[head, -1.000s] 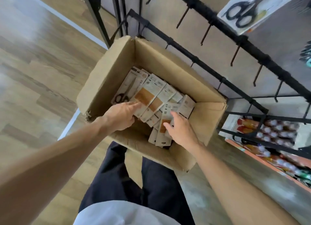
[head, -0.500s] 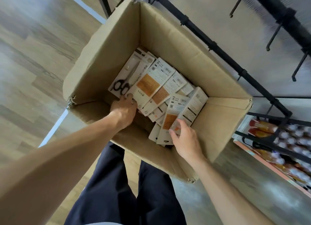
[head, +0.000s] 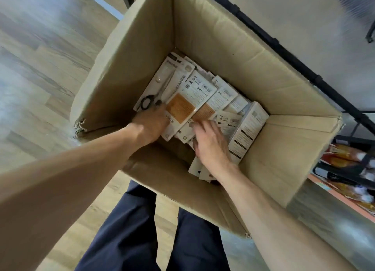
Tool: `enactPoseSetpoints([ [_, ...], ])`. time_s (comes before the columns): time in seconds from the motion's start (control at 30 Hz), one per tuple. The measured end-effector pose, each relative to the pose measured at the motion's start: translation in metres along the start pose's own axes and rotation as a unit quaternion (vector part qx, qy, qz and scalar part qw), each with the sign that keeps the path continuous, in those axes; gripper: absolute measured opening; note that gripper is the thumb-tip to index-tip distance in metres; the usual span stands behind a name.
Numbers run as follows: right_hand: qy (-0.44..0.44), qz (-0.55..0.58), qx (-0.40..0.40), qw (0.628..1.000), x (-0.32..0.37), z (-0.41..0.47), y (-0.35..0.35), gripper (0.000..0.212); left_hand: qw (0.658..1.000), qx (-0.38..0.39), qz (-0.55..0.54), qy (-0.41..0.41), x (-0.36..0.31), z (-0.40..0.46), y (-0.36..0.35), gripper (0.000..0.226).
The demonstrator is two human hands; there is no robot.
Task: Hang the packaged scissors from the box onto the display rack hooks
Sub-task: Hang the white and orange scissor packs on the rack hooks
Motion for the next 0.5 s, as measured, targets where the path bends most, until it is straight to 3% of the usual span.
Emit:
enactPoseSetpoints([
  [0.13, 0.044, -0.091, 0.039, 0.994, 0.002, 0.019, -0.012, 0.080, 1.000, 0.021, -0.011, -0.021, 0.014, -0.001, -0.003, 0.041],
  [0.2, 0.067, -0.106, 0.038, 0.991, 0.006, 0.025, -0.010, 0.082, 0.999, 0.012, -0.047, 0.006, 0.014, -0.001, -0.007, 0.054],
  [0.33, 0.100, -0.089, 0.025, 0.991, 0.007, 0.030, -0.004, 0.058, 0.985, 0.023, -0.142, 0.090, 0.006, 0.000, -0.009, 0.088],
  [0.5, 0.144, -0.067, -0.016, 0.987, -0.006, 0.029, -0.001, 0.044, 0.979, 0.012, -0.195, 0.058, 0.009, -0.005, -0.008, 0.095],
])
Point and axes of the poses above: each hand's wrist, its own z-axis towards the middle knuckle, its own y-axis out of the back of the hand, x = y × z, the point moved 2 cm from there along z, towards the middle knuckle, and after that the axes turned 11 degrees about -x, right-handed, at the moved point
